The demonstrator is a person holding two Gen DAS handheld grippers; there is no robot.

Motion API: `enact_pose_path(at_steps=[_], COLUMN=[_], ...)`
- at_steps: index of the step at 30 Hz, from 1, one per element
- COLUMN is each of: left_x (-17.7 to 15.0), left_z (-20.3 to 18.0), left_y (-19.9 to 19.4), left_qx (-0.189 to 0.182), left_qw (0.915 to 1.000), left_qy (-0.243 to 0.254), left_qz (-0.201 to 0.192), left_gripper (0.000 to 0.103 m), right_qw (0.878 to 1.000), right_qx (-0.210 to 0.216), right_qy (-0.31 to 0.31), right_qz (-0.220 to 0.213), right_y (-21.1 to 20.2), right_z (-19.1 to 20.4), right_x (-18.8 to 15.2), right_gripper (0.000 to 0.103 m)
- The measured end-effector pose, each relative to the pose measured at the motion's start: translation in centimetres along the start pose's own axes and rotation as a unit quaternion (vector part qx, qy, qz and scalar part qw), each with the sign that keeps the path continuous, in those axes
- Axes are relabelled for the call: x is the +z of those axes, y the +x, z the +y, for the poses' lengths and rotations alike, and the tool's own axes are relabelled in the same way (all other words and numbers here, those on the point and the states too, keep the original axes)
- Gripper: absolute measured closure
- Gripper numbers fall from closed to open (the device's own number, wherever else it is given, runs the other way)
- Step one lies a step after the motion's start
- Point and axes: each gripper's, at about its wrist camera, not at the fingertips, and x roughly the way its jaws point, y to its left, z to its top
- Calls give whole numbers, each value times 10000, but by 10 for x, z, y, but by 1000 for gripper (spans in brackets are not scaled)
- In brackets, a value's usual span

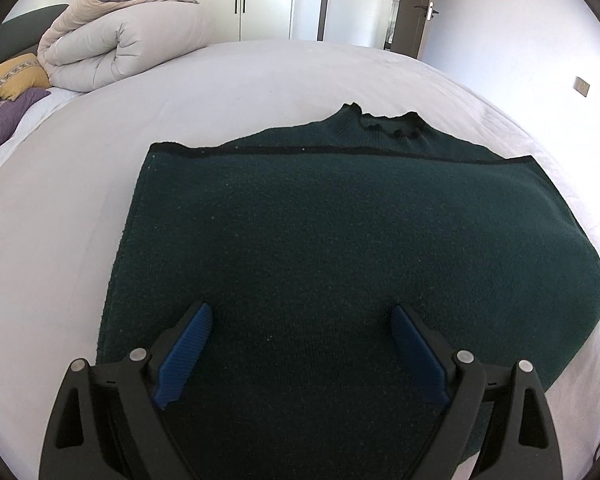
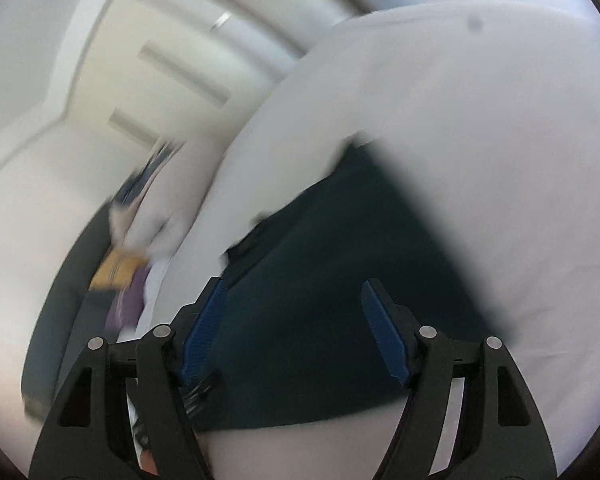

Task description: Fold small clothes

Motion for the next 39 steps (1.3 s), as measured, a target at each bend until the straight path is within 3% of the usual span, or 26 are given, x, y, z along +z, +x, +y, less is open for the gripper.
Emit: enact_pose_path(at_steps=[7,9,11,12,14,15,19,23,28,32,36,39], left_x=[-1,-1,0,0,1,0,-5,-17,-20,-14,-5,1], left_z=[2,4,9,12,28,35,85,140,160,167,162,159], left_y=[1,1,-3,-5,-16,-22,-52,-49,-30,-15,-1,9], left_qx=[-50,-92,-238,-351,-522,-540,-493,-875,-1805,-2357,-2479,-2795], left_qw=[10000,9999,9996,9992,9978,9971,9896,9688,9421,9170,9108,8942], left_qy=[-3,-17,-93,-147,-393,-520,-1297,-2315,-2805,-3122,-3085,-3198], left_qz=[-43,-49,-74,-95,-139,-153,-366,-83,356,786,1179,1416], left_gripper=[7,7,8,8,23,24,19,14,11,11,11,11], right_qw=[9903,9877,9871,9876,9893,9906,9945,9936,9869,9803,9704,9620], right_qx=[632,569,231,125,307,269,-81,105,493,794,970,1089], right_qy=[-625,-660,-538,-474,-311,-288,-262,-283,-365,-314,-358,-312], right_qz=[1068,1300,1493,1491,1394,1313,1007,1090,1492,1782,2184,2483], right_y=[119,142,185,190,181,177,146,106,69,77,127,137], right_z=[83,90,86,81,63,57,34,23,32,50,80,90], right_x=[-21,-28,-26,-28,-19,-15,-2,6,1,-8,-27,-38], right_gripper=[33,33,36,39,43,43,41,38,38,38,38,38])
